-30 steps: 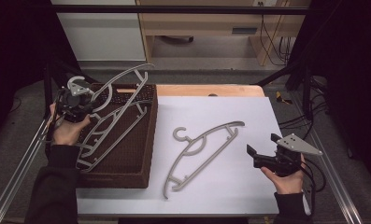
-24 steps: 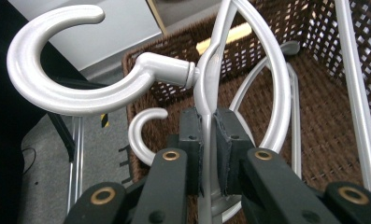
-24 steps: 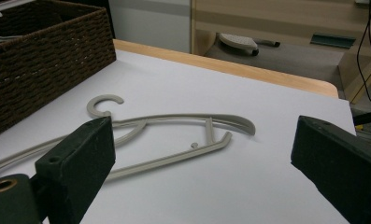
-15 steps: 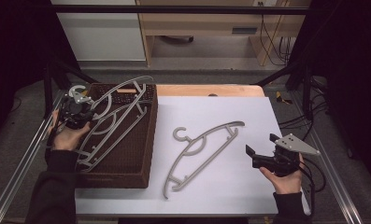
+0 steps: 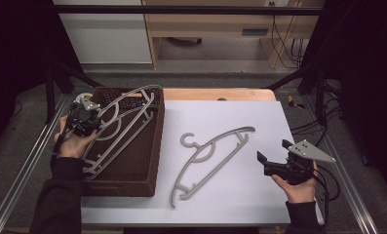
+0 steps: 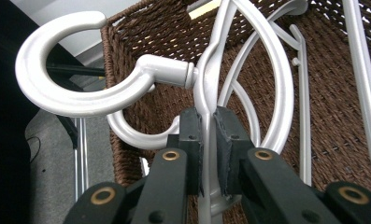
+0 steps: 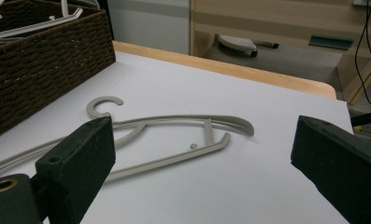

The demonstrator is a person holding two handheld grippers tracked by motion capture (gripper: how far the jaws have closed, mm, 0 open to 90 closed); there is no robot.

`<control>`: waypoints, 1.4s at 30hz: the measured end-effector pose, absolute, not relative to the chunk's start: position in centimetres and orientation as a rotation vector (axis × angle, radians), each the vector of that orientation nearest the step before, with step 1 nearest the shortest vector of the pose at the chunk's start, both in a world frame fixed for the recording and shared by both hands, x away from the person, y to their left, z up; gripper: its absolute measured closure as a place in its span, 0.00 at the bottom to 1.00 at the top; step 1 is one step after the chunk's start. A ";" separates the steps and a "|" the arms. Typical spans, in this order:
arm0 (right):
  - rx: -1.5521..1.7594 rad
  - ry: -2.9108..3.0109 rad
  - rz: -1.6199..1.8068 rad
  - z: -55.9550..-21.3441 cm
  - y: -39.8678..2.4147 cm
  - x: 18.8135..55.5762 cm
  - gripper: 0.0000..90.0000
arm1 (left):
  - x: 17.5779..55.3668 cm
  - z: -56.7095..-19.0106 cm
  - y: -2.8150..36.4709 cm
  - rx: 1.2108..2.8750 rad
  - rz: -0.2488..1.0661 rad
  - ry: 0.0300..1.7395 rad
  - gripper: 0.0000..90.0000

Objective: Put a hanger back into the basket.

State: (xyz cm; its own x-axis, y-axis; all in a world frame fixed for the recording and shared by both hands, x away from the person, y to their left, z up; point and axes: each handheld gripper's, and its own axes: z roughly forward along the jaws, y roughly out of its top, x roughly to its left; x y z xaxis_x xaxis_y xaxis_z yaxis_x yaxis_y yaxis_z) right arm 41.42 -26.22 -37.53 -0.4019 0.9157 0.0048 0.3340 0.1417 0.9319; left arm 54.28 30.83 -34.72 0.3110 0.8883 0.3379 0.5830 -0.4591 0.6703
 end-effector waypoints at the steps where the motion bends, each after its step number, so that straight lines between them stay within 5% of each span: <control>1: 1.197 1.827 1.252 -37.5 -26.2 41.4 0.07 | 54.2 -34.6 30.9 2.154 0.964 1.305 0.91; 12: 1.192 1.835 1.244 -37.6 -26.1 41.5 0.07 | 53.7 -32.8 30.6 2.167 0.987 1.275 0.91; 31: 1.196 1.830 1.246 -37.6 -26.2 41.5 0.07 | 55.2 -36.7 29.5 2.322 1.027 1.290 0.91; 42: 1.191 1.836 1.243 -37.7 -26.1 41.6 0.07 | 55.8 -38.1 30.5 2.264 0.905 1.361 0.89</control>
